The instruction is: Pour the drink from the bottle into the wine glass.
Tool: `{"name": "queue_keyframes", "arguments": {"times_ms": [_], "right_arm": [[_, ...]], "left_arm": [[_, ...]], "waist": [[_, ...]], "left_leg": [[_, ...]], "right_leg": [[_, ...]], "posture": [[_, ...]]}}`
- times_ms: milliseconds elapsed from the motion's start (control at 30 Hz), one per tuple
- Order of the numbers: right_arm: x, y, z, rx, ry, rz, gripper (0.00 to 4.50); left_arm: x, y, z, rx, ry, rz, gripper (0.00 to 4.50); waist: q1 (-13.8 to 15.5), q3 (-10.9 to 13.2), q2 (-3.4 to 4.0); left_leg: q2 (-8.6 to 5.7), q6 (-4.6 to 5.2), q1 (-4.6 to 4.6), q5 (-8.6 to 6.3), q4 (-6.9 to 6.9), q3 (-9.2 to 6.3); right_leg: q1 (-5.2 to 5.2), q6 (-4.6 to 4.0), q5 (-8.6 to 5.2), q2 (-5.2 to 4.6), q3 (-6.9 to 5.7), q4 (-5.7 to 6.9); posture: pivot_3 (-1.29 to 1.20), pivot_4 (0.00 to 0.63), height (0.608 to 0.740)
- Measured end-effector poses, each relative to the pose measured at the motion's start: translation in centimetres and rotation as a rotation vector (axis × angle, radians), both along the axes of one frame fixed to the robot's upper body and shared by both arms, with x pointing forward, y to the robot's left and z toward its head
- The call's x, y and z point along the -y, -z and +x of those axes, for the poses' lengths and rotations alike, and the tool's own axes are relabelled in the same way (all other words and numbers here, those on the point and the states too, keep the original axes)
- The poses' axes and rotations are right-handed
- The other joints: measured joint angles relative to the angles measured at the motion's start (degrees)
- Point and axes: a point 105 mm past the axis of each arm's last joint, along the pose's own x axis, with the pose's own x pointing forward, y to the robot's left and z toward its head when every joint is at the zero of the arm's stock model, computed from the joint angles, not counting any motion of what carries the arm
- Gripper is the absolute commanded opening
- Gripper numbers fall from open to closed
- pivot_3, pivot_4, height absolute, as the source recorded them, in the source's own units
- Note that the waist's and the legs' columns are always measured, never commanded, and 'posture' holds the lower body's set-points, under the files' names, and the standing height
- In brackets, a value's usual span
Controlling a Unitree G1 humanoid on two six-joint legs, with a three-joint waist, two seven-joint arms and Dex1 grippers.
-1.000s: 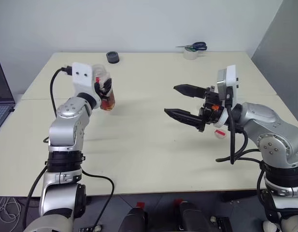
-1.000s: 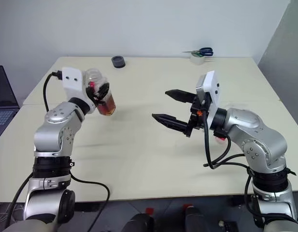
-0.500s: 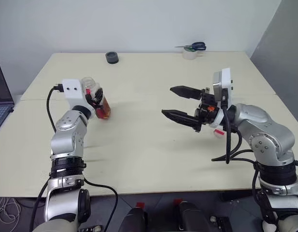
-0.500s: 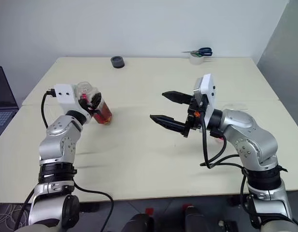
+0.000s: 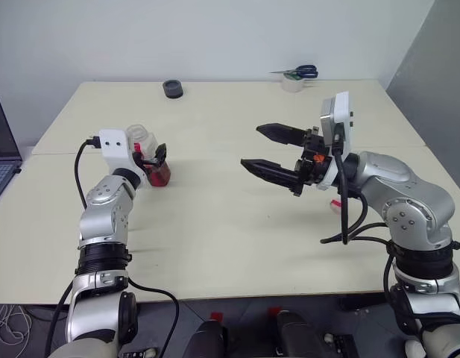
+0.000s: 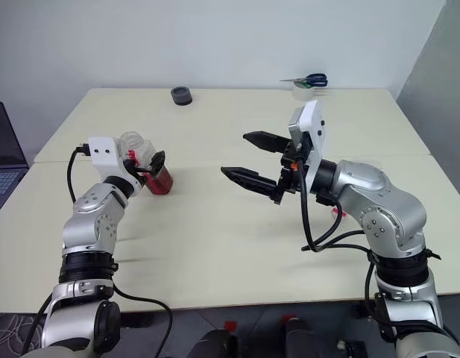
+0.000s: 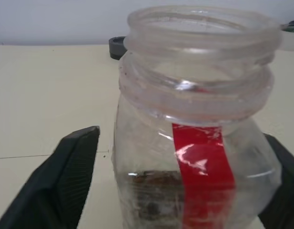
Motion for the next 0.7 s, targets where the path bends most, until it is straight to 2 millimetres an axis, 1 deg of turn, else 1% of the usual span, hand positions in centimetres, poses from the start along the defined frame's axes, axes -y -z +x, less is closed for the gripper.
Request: {"name": "queue_keyframes", "arguments": {"times_ms": [100, 167, 267, 300, 400, 500, 600, 700], "right_arm": [[0.0, 0.1, -0.2, -0.002, 0.012, 0.004, 4.5], [0.3, 0.9, -0.4, -0.03, 0.036, 0.01, 4.5], [1.1, 4.0, -1.1, -0.141, 0.084, 0.01, 4.5], [1.2, 4.5, -1.3, -0.157, 0.092, 0.008, 4.5], [1.9, 5.5, -1.8, -0.204, 0.155, 0.036, 4.5], [2.7, 6.8, -2.1, -0.266, 0.233, 0.073, 4.5], [3.3, 7.8, -2.3, -0.298, 0.291, 0.075, 4.5], [4.5, 8.4, -1.8, -0.33, 0.379, 0.103, 4.5]], "left_arm": [[0.0, 0.3, -0.4, -0.009, 0.0, 0.001, 4.46], [0.0, 0.9, -1.1, -0.027, -0.002, 0.003, 4.46], [0.2, 2.6, -3.0, -0.066, -0.005, 0.003, 4.46], [0.3, 2.9, -3.3, -0.075, -0.001, -0.003, 4.46], [1.2, 3.5, -4.6, -0.096, 0.024, -0.032, 4.46], [1.8, 3.5, -6.2, -0.113, 0.037, -0.029, 4.46], [2.1, 4.1, -8.0, -0.154, 0.047, -0.022, 4.46], [2.3, 4.9, -10.1, -0.201, 0.052, 0.004, 4.46]], "waist": [[0.0, 0.0, 0.0], [0.0, 0.0, -0.04], [0.0, 0.0, -0.07], [0.0, 0.0, -0.07], [0.1, -0.1, -0.11], [0.0, -0.1, -0.11], [0.0, -0.1, -0.11], [0.0, -0.1, -0.12]], "left_leg": [[0.02, 0.0, 0.0, 0.0, -0.02, -0.01], [0.03, -0.01, 0.0, -0.01, -0.04, -0.02], [0.02, -0.01, -0.03, -0.01, -0.04, 0.0], [0.02, -0.01, -0.03, -0.01, -0.03, 0.0], [0.03, 0.0, 0.0, -0.01, -0.01, -0.05], [0.03, 0.0, 0.05, -0.01, -0.02, 0.0], [0.04, 0.0, 0.09, -0.01, -0.03, 0.01], [0.08, 0.0, 0.11, -0.02, -0.04, 0.01]], "right_leg": [[-0.01, 0.0, 0.0, 0.0, 0.02, 0.0], [0.0, 0.0, 0.0, 0.0, 0.04, -0.03], [-0.01, 0.0, 0.0, -0.04, 0.09, -0.05], [-0.01, 0.0, 0.0, -0.04, 0.09, -0.03], [0.03, 0.0, 0.0, -0.03, 0.05, 0.01], [0.05, 0.0, 0.0, -0.01, 0.08, 0.03], [0.07, 0.01, -0.01, 0.01, 0.08, 0.03], [0.1, 0.0, -0.01, 0.07, 0.09, 0.02]], "posture": [[0.0, 0.15, 0.74], [0.0, 0.15, 0.74], [0.0, 0.15, 0.74], [0.0, 0.15, 0.74], [0.0, 0.15, 0.74], [0.0, 0.15, 0.74], [0.0, 0.15, 0.74], [0.0, 0.15, 0.74]]}}
